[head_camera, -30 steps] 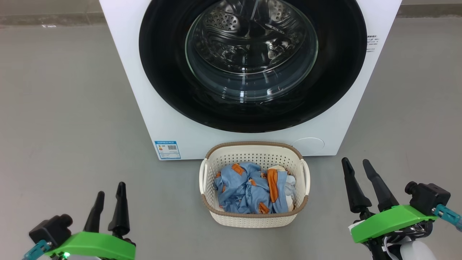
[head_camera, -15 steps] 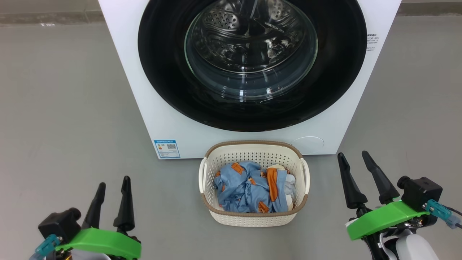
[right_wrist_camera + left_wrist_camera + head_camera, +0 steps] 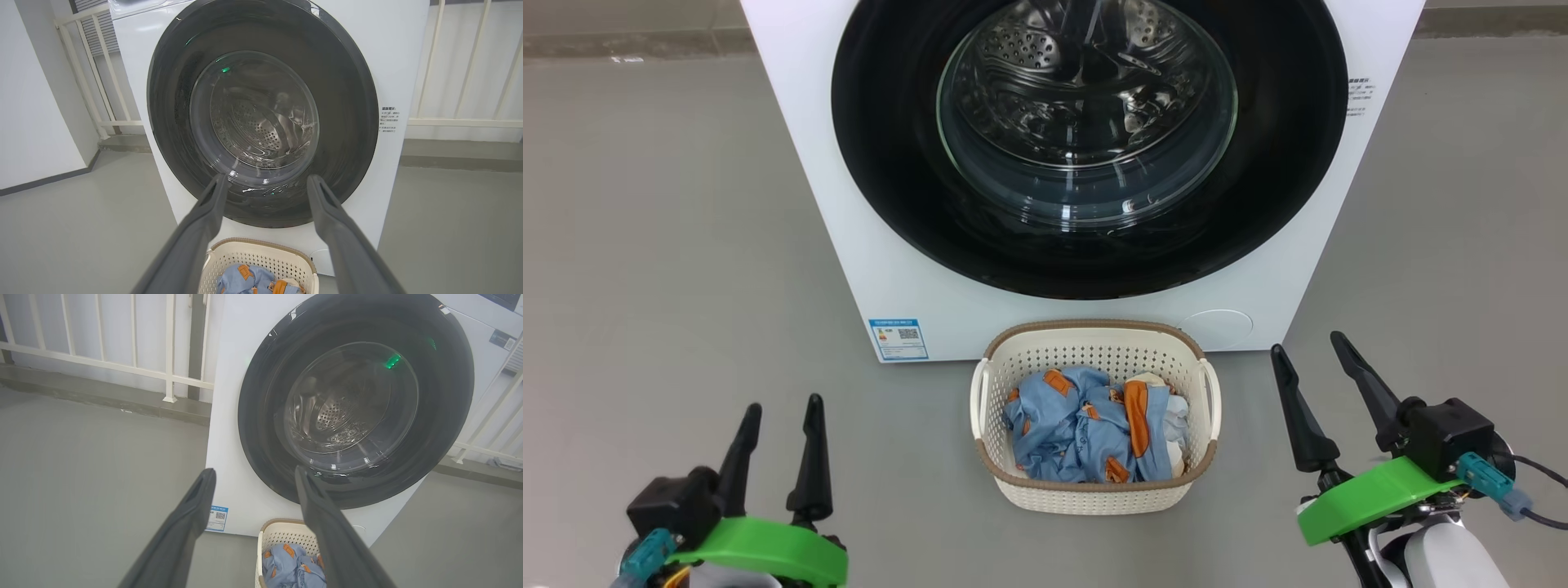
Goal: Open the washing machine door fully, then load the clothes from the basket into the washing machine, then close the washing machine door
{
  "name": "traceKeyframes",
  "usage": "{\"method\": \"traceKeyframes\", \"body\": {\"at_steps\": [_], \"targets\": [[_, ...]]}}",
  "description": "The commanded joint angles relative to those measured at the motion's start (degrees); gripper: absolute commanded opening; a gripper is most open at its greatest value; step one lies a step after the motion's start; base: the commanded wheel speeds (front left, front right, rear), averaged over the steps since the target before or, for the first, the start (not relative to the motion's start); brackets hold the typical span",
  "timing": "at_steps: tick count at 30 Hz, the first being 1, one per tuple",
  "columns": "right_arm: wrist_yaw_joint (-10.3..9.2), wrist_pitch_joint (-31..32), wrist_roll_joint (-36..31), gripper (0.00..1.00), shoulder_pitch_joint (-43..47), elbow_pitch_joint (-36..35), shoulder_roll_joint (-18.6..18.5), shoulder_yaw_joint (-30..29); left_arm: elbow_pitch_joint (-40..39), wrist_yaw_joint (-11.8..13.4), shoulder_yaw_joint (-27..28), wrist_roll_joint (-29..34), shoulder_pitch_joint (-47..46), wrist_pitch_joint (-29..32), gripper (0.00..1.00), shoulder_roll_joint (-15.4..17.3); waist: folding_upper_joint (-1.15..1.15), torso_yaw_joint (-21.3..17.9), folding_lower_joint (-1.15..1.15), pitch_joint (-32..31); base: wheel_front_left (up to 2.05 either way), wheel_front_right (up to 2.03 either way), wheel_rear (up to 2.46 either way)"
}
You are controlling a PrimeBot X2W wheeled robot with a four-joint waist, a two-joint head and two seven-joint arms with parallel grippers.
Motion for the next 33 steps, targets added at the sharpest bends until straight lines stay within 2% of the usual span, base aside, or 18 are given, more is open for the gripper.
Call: {"method": "traceKeyframes", "body": {"at_steps": [1, 6, 33], "targets": [[0.09, -1.09, -2.73, 1.0, -2.72, -1.79, -0.29, 1.47, -1.22, -0.13, 1.45, 2.52, -3.4, -0.97, 1.0, 1.0, 0.0, 0.03, 0.0, 0.02, 0.0, 0.0, 0.0], [0.09, -1.92, -6.11, 1.0, -3.0, -1.54, -0.38, 1.46, -1.37, -0.16, 1.24, 5.96, -3.79, -1.82, 1.0, 0.97, 0.0, 0.19, 0.0, 0.13, 0.0, 0.0, 0.0], [0.09, -1.93, -5.5, 1.0, -3.06, -0.62, 0.09, 0.95, -1.01, -0.16, 1.39, 6.21, -3.93, -1.83, 1.0, 0.86, 0.0, 0.4, 0.0, 0.02, 0.0, 0.0, 0.0]]}}
